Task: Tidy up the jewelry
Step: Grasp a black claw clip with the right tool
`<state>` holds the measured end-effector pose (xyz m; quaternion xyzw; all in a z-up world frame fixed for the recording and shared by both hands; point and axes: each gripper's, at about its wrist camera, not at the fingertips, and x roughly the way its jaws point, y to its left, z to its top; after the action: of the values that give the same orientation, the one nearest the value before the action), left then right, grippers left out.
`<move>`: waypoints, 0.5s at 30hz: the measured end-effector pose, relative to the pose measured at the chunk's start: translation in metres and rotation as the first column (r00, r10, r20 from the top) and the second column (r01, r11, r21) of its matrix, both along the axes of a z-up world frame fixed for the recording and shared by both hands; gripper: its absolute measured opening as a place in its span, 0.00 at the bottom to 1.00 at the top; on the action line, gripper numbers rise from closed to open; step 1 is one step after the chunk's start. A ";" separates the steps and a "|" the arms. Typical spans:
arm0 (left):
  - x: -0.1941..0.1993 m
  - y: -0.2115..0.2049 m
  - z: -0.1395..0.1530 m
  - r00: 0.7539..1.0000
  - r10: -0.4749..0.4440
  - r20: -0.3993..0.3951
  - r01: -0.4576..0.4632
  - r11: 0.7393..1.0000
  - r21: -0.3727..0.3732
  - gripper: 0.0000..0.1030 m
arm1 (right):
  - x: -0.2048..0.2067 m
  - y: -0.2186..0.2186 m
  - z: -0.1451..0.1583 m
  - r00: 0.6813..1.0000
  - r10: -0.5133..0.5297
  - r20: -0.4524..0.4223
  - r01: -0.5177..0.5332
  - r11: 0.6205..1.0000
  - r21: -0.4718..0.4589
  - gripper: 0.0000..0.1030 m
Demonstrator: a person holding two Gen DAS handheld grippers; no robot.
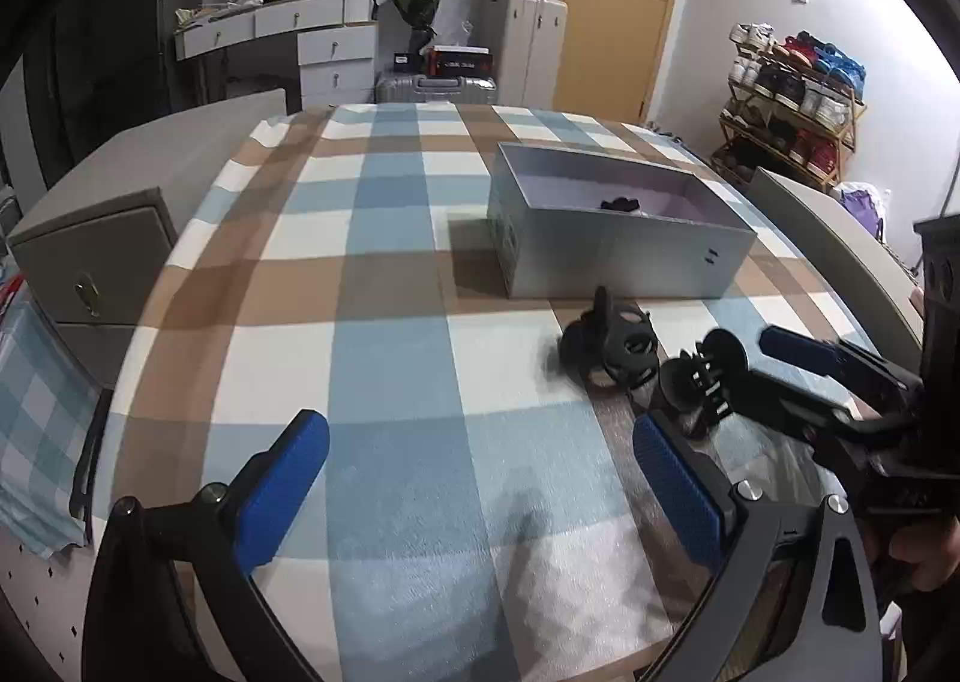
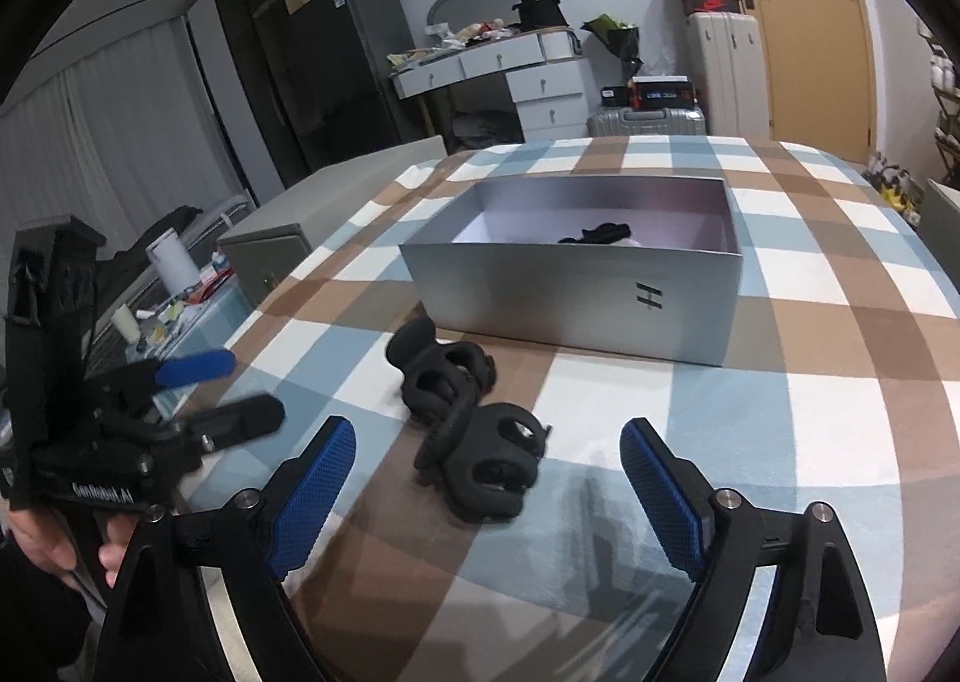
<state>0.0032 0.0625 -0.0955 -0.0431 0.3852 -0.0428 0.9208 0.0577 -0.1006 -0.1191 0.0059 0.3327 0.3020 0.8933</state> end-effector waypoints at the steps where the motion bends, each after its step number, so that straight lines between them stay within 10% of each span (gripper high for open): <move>1: -0.001 -0.001 0.000 1.000 -0.009 -0.003 0.009 1.000 -0.007 0.96 | 0.000 0.003 -0.001 1.000 0.008 0.000 -0.008 1.000 -0.007 0.73; 15: -0.009 0.004 -0.004 1.000 -0.019 -0.010 0.019 0.998 -0.058 0.96 | 0.001 0.025 -0.004 0.999 0.004 0.039 0.000 0.994 -0.114 0.33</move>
<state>-0.0056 0.0661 -0.0991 -0.0663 0.3890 -0.0626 0.9167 0.0587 -0.0760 -0.1227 -0.0512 0.3317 0.2835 0.8983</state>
